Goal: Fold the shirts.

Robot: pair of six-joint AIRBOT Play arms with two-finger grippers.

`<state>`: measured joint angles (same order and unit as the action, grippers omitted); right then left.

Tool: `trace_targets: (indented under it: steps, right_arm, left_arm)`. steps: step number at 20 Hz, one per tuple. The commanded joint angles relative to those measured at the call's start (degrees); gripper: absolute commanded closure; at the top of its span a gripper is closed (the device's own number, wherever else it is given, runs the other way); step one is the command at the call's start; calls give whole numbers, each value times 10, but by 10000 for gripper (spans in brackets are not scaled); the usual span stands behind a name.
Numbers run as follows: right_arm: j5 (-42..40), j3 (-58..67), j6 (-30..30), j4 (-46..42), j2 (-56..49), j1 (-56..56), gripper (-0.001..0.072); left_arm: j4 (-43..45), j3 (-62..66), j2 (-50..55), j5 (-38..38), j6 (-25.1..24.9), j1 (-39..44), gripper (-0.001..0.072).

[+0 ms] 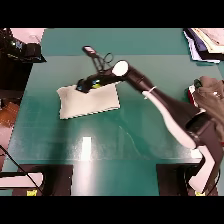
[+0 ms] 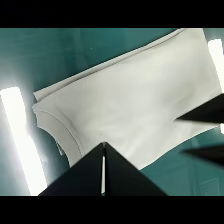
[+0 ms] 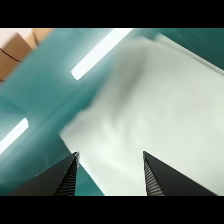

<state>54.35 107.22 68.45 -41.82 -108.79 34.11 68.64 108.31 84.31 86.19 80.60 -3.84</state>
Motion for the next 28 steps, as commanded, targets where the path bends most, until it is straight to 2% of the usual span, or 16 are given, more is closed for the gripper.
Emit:
trace_targets:
  steps: [1, 2, 3, 7, 10, 15, 17, 19, 21, 22, 24, 25, 28]
  right_arm:
    - [91, -81, 16, -30, 52, -98, 178]
    - [105, -100, 16, -27, 59, -129, 67]
    - [120, -117, 16, -27, 63, -156, 37]
    - [138, -167, 97, -17, 42, -219, 39]
    - [136, -179, 96, 63, 1, -219, 40]
    - [92, -179, 87, 146, -51, -176, 43]
    - [73, -157, 84, 170, -71, -151, 76]
    - [66, -113, 84, 167, -90, -125, 138]
    - [54, -67, 84, 166, -107, -104, 163]
    - [54, -45, 84, 161, -115, -97, 301]
    - [54, -20, 77, 145, -120, -90, 625]
    - [62, -9, 67, 128, -120, -90, 695]
    - [116, 22, 76, 55, -106, -110, 698]
  left_arm:
    - [-1, 1, 0, 3, 0, 0, 679]
    - [-1, 1, 0, 1, 0, 0, 679]
    - [-1, 1, 0, -2, 0, 0, 679]
    - [-1, 1, 0, -7, -2, 0, 679]
    - [-1, 1, 0, -7, -11, 0, 679]
    - [-1, 1, 0, -7, -16, 0, 679]
    - [-1, 1, 0, -8, -16, 0, 679]
    - [-1, 1, 0, -8, -16, 0, 679]
    - [-1, 1, 0, -6, -16, 0, 679]
    - [-1, 1, 0, -6, -16, 0, 679]
    - [-1, 1, 0, -3, -16, 0, 679]
    - [-1, 1, 0, -2, -16, 0, 680]
    - [-1, 1, 0, 1, -16, 0, 679]
